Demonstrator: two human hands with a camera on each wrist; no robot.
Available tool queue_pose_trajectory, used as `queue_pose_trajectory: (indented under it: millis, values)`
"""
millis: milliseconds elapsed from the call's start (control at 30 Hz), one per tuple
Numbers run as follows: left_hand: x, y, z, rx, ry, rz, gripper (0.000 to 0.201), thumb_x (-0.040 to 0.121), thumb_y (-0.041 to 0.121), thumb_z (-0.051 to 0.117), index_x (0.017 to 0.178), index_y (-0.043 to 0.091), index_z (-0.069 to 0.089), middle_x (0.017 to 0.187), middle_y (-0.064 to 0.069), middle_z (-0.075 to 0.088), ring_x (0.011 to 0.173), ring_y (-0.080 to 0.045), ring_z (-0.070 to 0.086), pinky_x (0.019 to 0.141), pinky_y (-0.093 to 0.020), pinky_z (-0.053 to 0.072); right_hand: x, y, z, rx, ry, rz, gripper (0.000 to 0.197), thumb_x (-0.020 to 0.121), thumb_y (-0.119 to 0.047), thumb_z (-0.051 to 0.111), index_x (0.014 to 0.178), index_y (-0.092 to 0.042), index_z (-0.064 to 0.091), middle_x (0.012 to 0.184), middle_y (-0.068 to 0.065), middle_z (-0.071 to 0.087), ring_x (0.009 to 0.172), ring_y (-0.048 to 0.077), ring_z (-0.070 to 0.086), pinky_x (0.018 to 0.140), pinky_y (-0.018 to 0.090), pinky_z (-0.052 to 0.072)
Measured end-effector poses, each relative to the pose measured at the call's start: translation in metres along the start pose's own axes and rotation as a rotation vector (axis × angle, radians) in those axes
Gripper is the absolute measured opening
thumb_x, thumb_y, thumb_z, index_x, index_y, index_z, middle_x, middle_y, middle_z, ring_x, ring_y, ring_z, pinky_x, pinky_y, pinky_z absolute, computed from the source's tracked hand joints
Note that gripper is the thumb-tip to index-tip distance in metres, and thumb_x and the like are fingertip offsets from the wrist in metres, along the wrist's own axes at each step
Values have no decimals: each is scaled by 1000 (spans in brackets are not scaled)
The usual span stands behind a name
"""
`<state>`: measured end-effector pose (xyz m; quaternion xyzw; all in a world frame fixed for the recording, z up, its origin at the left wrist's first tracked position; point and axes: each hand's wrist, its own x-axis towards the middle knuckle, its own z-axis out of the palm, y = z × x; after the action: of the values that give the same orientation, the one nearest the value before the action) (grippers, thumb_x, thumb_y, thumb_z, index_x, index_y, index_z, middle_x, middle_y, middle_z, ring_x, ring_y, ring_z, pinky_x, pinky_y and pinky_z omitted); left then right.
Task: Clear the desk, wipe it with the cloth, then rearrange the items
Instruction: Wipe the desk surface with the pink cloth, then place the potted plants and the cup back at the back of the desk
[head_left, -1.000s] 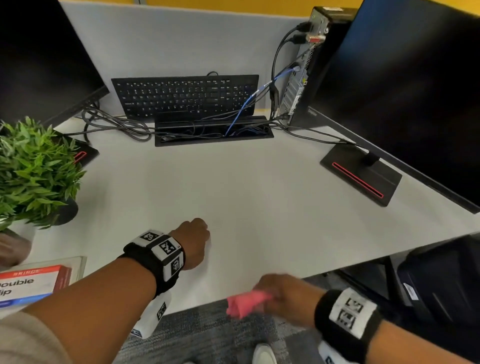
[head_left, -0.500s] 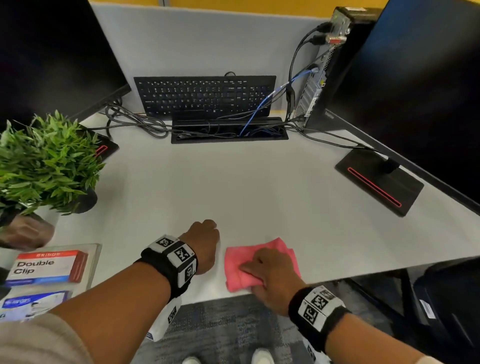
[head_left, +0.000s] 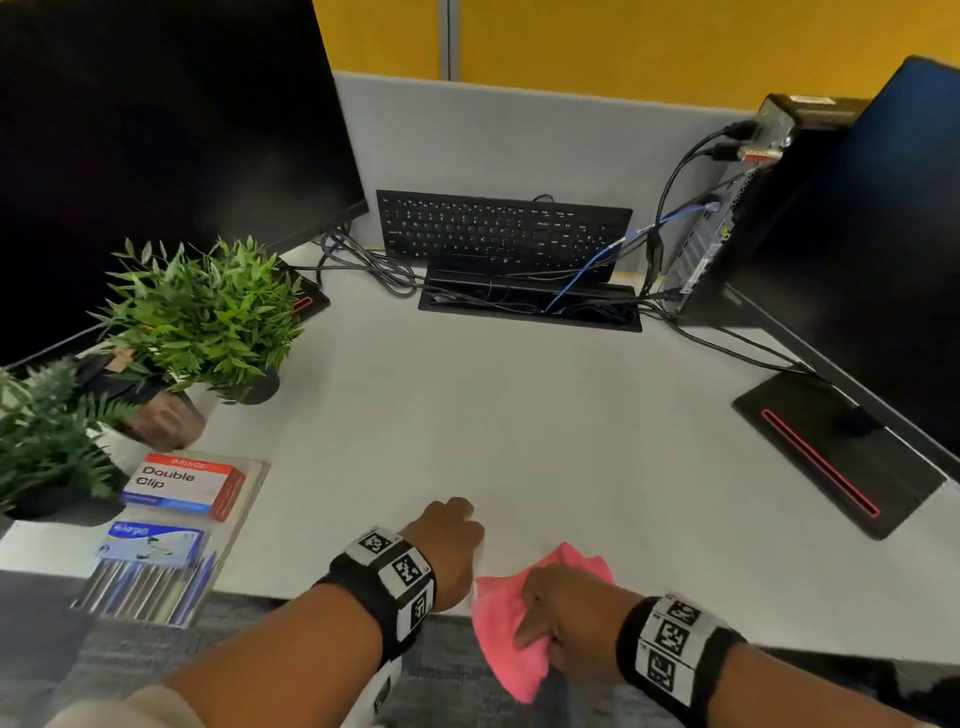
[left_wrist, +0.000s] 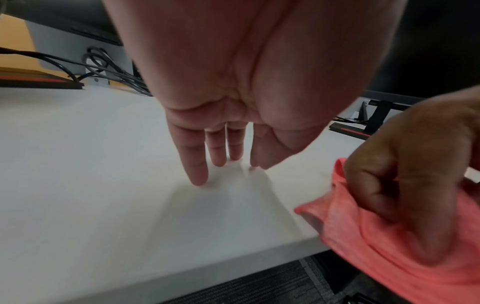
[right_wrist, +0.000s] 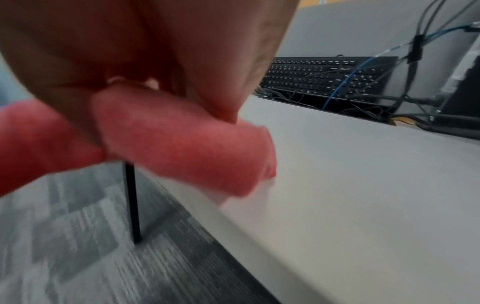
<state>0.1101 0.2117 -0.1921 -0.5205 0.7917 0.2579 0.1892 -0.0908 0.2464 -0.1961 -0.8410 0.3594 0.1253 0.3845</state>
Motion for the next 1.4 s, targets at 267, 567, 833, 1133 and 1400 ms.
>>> queue_pose_trajectory:
  millis: [267,567,833,1133,1400]
  values:
    - [5,6,-4,-4,8,-38,35,88,9,47,123,11,54,130,-10,41,117,-29,47,97,-41,46,-19,18,-66,270,466,206,23,84,-23,63,100,-34,75,84,-8,63,80,10,60,67,12,43]
    - [-7,13,1,-88,52,-91,39,87,10,56,125,17,56,135,-8,40,125,-28,44,98,-42,48,17,2,4,70,335,172,35,81,-18,52,78,-49,69,81,-38,64,86,-13,60,91,23,47]
    - [-44,-20,9,-225,176,-110,31,88,14,52,119,8,55,118,-14,50,106,-33,54,84,-41,49,41,-3,-12,-254,335,310,16,80,-42,60,90,-32,66,87,-9,63,86,16,60,77,28,45]
    - [-116,-98,-4,-325,444,-234,29,92,21,46,117,14,60,117,-8,61,106,-28,58,83,-31,44,102,-119,-54,34,564,246,22,92,-36,59,106,-24,71,99,-6,64,87,10,56,79,21,38]
    - [-176,-199,16,-498,671,-539,21,84,32,46,81,15,58,84,-4,66,80,-27,62,67,-32,49,214,-232,-57,269,482,82,15,87,-18,62,98,-19,74,95,-7,69,89,11,62,82,19,49]
